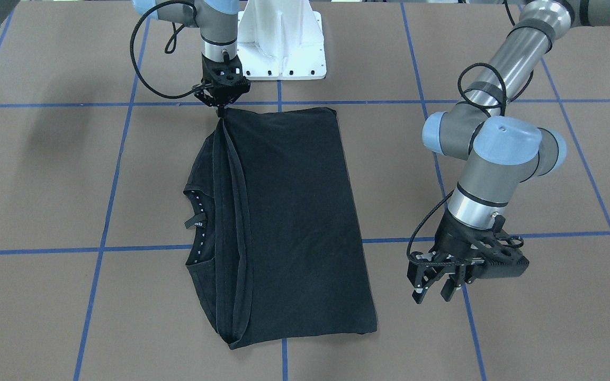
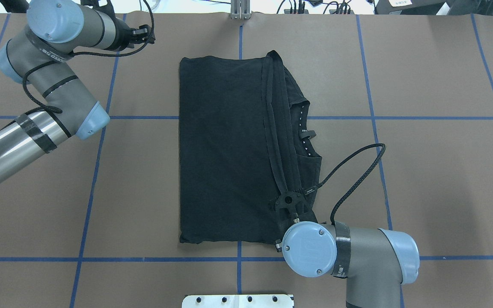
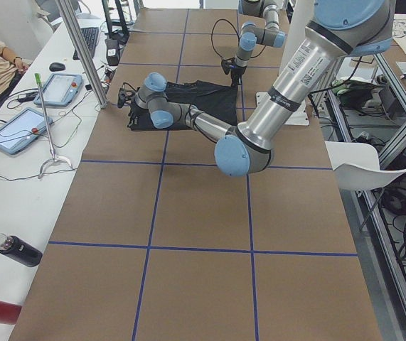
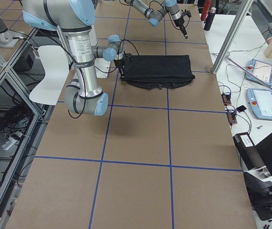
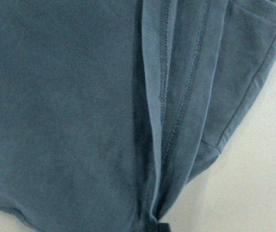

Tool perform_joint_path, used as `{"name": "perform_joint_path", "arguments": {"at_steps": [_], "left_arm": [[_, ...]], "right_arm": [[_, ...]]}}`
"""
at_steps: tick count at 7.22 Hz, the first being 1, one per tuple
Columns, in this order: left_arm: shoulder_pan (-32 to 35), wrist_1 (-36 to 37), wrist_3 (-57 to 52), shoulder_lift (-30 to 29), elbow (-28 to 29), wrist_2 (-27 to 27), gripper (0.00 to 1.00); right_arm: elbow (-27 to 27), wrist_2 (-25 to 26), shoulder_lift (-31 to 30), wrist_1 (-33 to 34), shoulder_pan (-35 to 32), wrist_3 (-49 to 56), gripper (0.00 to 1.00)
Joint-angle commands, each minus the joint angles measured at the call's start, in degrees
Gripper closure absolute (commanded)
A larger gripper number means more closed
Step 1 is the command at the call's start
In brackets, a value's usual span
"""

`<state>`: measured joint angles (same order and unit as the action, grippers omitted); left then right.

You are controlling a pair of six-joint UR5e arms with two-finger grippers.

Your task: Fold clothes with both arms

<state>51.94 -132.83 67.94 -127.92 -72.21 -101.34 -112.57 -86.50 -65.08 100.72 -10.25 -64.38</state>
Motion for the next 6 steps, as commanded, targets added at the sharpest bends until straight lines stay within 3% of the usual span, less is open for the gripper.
{"name": "perform_joint_path", "arguments": {"at_steps": [1,2,3,5,6], "left_arm": [[0.0,0.03,0.0,0.04,-0.03,0.0,0.35],[-0.09,0.03,0.0,-0.05,-0.03,0.0,0.35],[-0.09,0.03,0.0,0.04,-0.03,0.0,0.35],[-0.09,0.03,0.0,0.04,-0.03,0.0,0.35],[-0.09,0.03,0.0,0.04,-0.03,0.0,0.35]], "right_arm": [[-0.98,0.37,0.13,-0.95,-1.35,-7.53,0.3],[-0.98,0.45,0.05,-3.75,-1.62,-17.78,0.09],[-0.9,0.54,0.05,-5.51,-1.88,-25.1,0.13],[-0.2,1.24,-0.13,-7.63,-1.88,-46.94,0.13],[-0.19,1.33,-0.22,-8.16,-1.97,-52.72,0.13]]}}
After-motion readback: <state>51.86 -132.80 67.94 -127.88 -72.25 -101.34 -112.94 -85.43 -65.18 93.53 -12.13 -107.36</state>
